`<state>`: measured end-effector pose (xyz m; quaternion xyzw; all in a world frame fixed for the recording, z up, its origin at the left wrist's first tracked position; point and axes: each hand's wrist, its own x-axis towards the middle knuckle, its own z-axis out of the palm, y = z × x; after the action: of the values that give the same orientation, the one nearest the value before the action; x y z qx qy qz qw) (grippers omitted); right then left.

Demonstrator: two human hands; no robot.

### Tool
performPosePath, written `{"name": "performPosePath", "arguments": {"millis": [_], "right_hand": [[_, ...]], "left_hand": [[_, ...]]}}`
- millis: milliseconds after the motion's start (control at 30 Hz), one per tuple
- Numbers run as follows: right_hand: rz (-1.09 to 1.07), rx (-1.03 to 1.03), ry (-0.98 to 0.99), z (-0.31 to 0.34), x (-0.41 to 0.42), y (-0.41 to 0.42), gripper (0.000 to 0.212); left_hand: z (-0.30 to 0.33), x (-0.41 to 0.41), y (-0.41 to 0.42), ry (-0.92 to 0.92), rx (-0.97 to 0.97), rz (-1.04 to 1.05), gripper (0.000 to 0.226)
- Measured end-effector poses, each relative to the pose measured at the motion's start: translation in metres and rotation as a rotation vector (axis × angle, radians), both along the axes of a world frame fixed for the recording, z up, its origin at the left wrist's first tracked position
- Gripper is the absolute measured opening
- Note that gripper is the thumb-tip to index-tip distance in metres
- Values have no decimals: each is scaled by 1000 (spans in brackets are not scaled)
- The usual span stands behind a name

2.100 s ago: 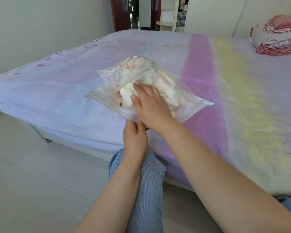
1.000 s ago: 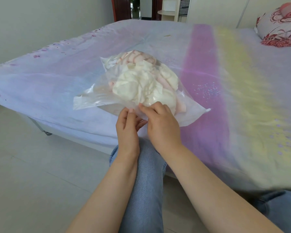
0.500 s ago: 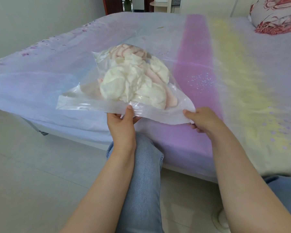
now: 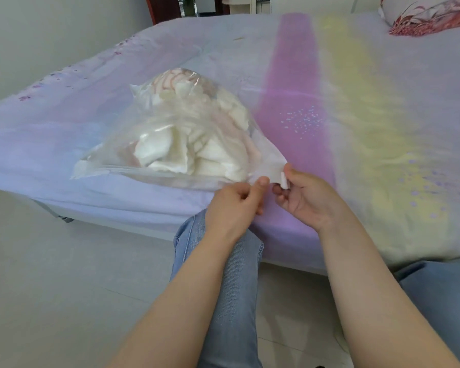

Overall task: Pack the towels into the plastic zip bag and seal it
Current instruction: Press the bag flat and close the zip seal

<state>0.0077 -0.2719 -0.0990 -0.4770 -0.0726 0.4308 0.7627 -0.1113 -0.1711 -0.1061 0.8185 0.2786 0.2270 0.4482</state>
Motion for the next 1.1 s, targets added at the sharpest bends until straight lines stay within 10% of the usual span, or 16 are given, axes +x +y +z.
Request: {"name": "performPosePath", "arguments": {"millis": [200, 467, 1100], "right_hand": [[-73, -42, -78, 1, -5, -7, 39], [-175, -80, -249, -12, -5, -1, 28], [-48, -174, -637, -9, -3, -8, 37]], "left_hand": [[-11, 15, -27, 387, 619, -233, 57], [3, 40, -37, 35, -215, -167, 55], [-2, 44, -44, -207, -365, -73, 62]]}}
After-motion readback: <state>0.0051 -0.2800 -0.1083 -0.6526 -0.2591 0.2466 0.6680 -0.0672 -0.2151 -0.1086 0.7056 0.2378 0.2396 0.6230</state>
